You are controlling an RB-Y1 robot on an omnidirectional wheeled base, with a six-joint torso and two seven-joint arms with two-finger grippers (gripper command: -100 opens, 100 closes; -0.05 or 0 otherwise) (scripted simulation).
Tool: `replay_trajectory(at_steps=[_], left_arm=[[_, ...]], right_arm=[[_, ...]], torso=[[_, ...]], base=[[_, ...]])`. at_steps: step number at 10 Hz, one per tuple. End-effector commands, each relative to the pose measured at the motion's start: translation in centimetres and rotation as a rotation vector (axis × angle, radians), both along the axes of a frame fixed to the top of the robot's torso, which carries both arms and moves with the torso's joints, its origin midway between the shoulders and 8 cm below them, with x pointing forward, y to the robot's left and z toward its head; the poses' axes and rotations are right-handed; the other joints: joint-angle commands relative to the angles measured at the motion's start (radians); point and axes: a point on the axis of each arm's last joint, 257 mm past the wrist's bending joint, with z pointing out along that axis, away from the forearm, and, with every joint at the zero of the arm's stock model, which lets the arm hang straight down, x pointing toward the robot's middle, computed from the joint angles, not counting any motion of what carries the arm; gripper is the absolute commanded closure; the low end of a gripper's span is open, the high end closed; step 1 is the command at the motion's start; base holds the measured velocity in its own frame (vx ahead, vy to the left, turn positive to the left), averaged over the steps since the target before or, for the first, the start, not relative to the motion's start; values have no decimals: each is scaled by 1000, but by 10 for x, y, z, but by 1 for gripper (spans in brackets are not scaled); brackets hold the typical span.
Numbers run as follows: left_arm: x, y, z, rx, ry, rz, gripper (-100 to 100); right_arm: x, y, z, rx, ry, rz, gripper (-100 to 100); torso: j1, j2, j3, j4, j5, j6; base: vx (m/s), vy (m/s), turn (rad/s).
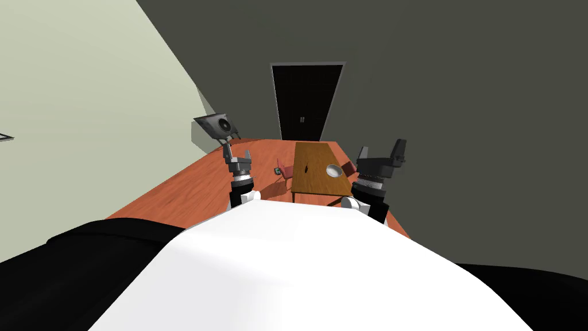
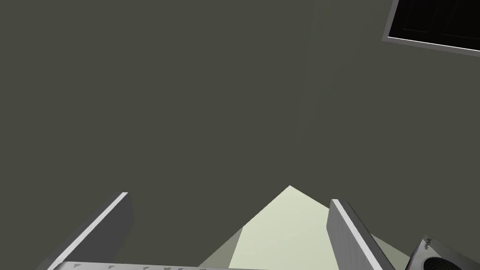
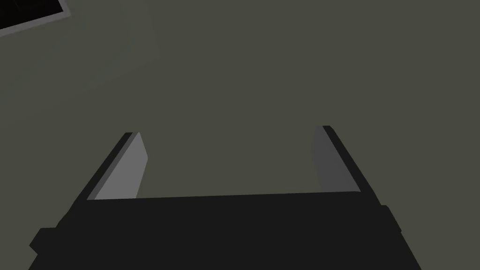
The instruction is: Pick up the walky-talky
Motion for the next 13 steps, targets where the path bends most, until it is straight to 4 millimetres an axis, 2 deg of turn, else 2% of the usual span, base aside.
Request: replay_trajectory(at_steps=[1, 4, 5, 7, 8, 12, 13], left_arm=[[0, 0, 0, 0, 0, 0, 0], [0, 0, 0, 0, 0, 0, 0], [0, 0, 0, 0, 0, 0, 0], [0, 0, 0, 0, 0, 0, 0], [0, 0, 0, 0, 0, 0, 0], [0, 0, 0, 0, 0, 0, 0], [0, 0, 0, 0, 0, 0, 0]], right_arm=[[12, 6, -14, -30, 42, 18, -100], [35, 15, -49, -80, 133, 45, -100], [36, 15, -50, -79, 136, 45, -100], [53, 23, -79, -122, 211, 66, -100], [55, 22, -84, -120, 221, 64, -100], [81, 32, -143, -201, 362, 94, -100], [82, 31, -148, -200, 372, 92, -100]], torso=[[0, 0, 0, 0, 0, 0], [2, 2, 1, 0, 0, 0], [2, 2, 1, 0, 0, 0], [2, 1, 1, 0, 0, 0], [2, 2, 1, 0, 0, 0], [3, 2, 1, 0, 1, 0], [3, 2, 1, 0, 1, 0]], base=[[-11, 19, 92], [-32, 31, 87], [-28, 27, 28], [-26, 33, 101], [-24, 27, 44], [-32, 46, 96], [-27, 34, 54]])
